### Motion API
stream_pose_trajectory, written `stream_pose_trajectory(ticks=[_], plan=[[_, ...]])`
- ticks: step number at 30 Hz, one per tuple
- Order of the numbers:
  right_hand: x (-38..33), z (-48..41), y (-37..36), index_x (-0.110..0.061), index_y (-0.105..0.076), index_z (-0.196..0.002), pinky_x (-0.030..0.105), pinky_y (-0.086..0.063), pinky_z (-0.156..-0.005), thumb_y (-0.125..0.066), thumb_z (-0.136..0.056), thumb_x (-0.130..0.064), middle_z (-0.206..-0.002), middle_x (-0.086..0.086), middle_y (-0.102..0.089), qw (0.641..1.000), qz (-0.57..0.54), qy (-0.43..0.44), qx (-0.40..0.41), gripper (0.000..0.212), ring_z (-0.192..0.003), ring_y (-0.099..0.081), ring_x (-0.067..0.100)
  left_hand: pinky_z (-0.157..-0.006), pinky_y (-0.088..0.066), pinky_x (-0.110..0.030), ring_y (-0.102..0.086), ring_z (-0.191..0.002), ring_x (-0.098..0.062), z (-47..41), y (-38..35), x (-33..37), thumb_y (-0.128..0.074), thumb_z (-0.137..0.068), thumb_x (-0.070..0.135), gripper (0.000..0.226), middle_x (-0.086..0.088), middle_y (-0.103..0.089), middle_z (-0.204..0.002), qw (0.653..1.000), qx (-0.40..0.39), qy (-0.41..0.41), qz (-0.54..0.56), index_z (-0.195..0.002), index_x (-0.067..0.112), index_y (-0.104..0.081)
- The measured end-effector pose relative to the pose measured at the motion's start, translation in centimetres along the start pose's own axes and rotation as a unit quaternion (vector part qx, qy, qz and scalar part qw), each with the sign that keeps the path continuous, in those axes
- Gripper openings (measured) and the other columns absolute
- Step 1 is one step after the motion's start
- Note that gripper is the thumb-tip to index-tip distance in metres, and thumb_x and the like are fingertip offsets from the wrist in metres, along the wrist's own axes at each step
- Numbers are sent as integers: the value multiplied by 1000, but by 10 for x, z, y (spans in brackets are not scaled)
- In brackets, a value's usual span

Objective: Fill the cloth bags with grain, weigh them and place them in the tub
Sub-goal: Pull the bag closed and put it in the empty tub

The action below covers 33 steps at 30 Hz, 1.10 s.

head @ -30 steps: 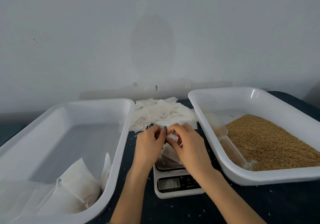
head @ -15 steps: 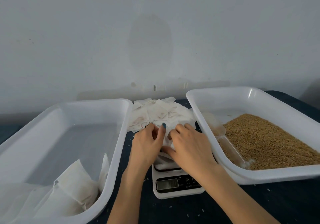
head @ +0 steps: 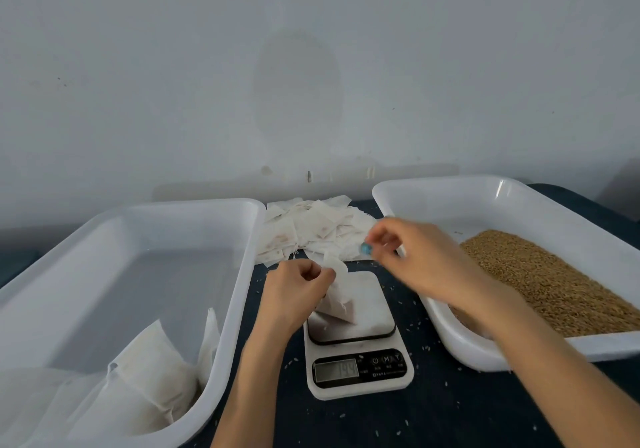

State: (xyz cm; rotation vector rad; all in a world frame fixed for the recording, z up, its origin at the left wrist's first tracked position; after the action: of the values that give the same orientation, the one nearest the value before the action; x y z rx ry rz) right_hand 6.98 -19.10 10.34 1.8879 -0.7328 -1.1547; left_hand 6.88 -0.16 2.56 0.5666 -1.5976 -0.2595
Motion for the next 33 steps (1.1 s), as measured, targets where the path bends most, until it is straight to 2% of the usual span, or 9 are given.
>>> stream_pose_trajectory(ticks=[4,8,11,14,17,19,22,26,33], plan=[[58,-7,29,-16,-56,-106,32,-49,-74,-54,-98,-23,-101,-1,-63,984,146,-98,10,11,-89,-61,17,-46,-39,-8,-50,-42,0,-1,0,0,-64,-84,26,23,6,-62,-52,1000,3,6,28,-65,11,-66],[111,7,13,-10,-54,-91,25,-40,-54,-63,-93,-40,-84,2,-59,919,262,-223,-194,32,-69,-56,13,-48,-42,-8,-53,-44,1,1,-1,1,-64,-85,25,20,8,-67,-57,999,-4,14,39,-67,17,-68],[125,20,-6,-7,-61,-109,20,-39,-55,-56,-98,-40,-83,-2,-57,876,283,-250,-299,35,-69,-54,9,-49,-42,-9,-55,-47,2,5,-2,2,-64,-86,24,18,9,-69,-60,998,-11,24,57,-70,18,-70],[122,25,-11,-5,-63,-112,20,-42,-56,-41,-105,-30,-80,0,-55,877,267,-250,-312,34,-65,-51,11,-48,-38,-10,-55,-48,1,9,-4,2,-63,-87,23,18,9,-69,-61,997,-14,31,71,-70,19,-69],[117,23,-4,-9,-60,-114,25,-51,-76,-31,-107,-30,-91,4,-59,880,253,-241,-322,37,-77,-57,17,-52,-39,-16,-55,-48,0,11,-4,0,-63,-88,23,18,10,-68,-60,996,-10,41,84,-71,19,-69],[119,19,10,-13,-61,-88,29,-56,-84,-35,-106,-36,-85,6,-65,890,236,-251,-299,38,-72,-62,18,-54,-39,-19,-54,-48,-1,11,-3,0,-63,-88,22,17,9,-67,-60,994,-6,46,94,-72,18,-69],[122,16,40,-17,-61,-83,25,-53,-64,-47,-100,-42,-78,3,-69,907,208,-263,-256,34,-58,-60,14,-54,-40,-20,-54,-47,-1,9,-2,0,-63,-88,24,17,9,-67,-60,994,-3,44,96,-74,17,-69],[114,9,87,-24,-71,-80,25,-42,-58,-56,-93,-43,-73,-6,-70,908,292,-215,-211,27,-57,-58,12,-50,-38,-17,-52,-46,-1,7,-3,0,-62,-90,23,18,10,-66,-59,994,-8,41,99,-76,14,-70],[117,25,92,-20,-72,-91,18,-30,-42,-59,-96,-35,-70,-6,-62,893,209,-234,-323,20,-40,-37,6,-54,-40,-21,-50,-46,-1,7,-3,-4,-62,-90,22,19,9,-65,-60,993,-6,46,109,-74,15,-69]])
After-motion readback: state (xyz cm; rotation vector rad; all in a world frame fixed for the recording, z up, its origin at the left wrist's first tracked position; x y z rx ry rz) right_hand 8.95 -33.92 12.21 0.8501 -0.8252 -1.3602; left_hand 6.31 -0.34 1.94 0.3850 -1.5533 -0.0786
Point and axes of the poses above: each hand's wrist, its own z-axis away from the middle knuckle, its own y-axis out of the back of the hand, x = y × z, the point moved 6 cm from there along -z, towards the middle knuckle
